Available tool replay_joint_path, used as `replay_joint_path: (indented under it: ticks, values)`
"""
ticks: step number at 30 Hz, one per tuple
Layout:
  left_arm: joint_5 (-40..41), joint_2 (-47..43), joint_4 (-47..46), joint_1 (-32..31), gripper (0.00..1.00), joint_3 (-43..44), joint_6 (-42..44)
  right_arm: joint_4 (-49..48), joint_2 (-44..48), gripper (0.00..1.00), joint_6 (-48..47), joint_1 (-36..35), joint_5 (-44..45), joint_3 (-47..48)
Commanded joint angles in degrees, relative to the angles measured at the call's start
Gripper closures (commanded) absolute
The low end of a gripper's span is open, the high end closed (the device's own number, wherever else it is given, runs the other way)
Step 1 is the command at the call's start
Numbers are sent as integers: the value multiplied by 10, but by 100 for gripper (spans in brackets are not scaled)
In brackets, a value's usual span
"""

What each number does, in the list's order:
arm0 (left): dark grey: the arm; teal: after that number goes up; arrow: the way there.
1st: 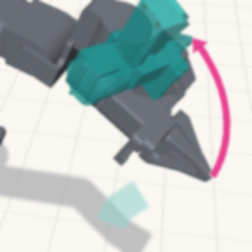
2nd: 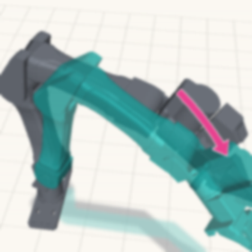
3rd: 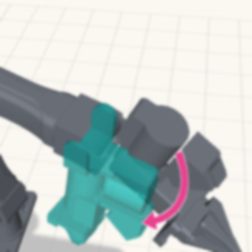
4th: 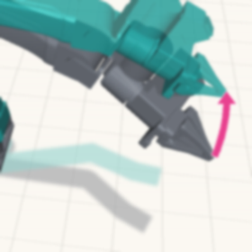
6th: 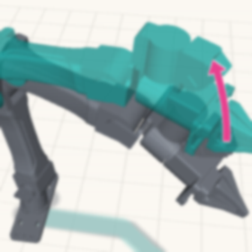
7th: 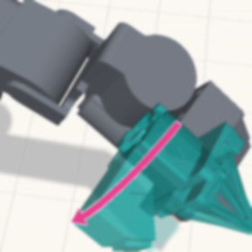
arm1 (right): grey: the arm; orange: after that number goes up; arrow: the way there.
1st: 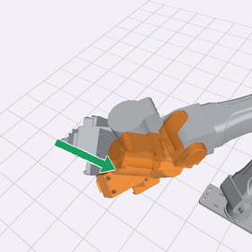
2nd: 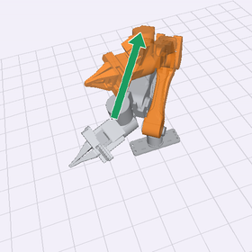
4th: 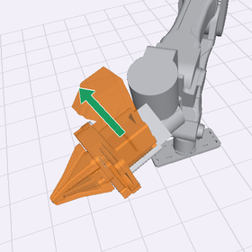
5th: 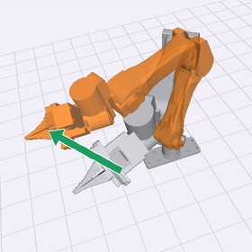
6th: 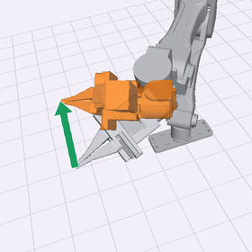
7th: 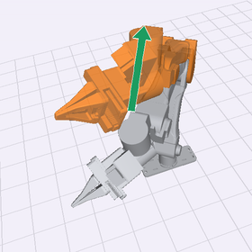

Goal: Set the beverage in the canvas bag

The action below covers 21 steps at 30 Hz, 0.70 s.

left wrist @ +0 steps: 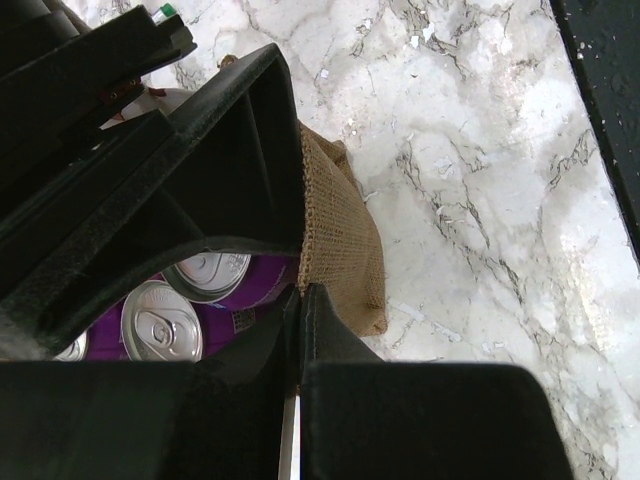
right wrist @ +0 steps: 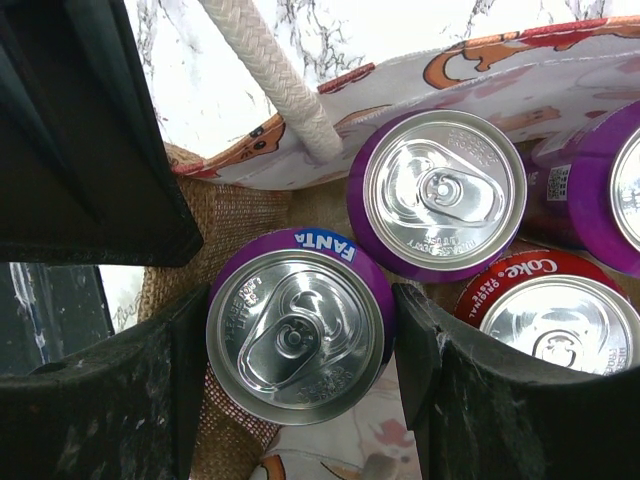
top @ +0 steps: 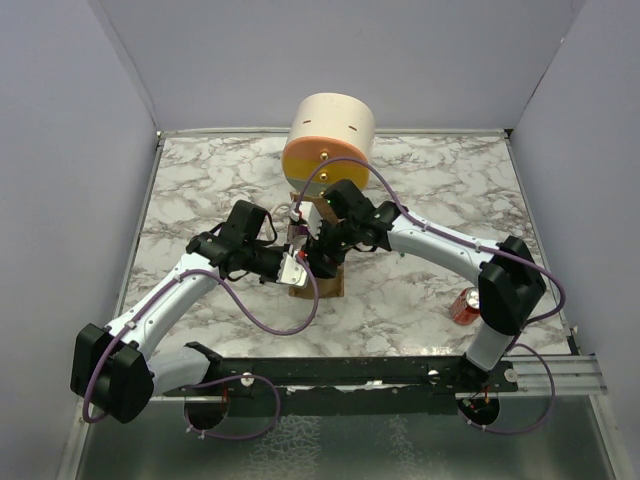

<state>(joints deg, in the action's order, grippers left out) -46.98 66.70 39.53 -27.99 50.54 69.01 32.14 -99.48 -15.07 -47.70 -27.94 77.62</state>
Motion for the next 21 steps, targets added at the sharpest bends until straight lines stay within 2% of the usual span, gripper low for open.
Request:
replay_joint_path:
  ticks: [1, 21]
  values:
    - [-7, 6, 50, -8, 100, -25, 9, -47, -1, 92, 24, -15, -64, 4]
    - [-7, -3, 54, -8, 100, -35, 18, -81, -14, 91, 47, -25, -61, -12]
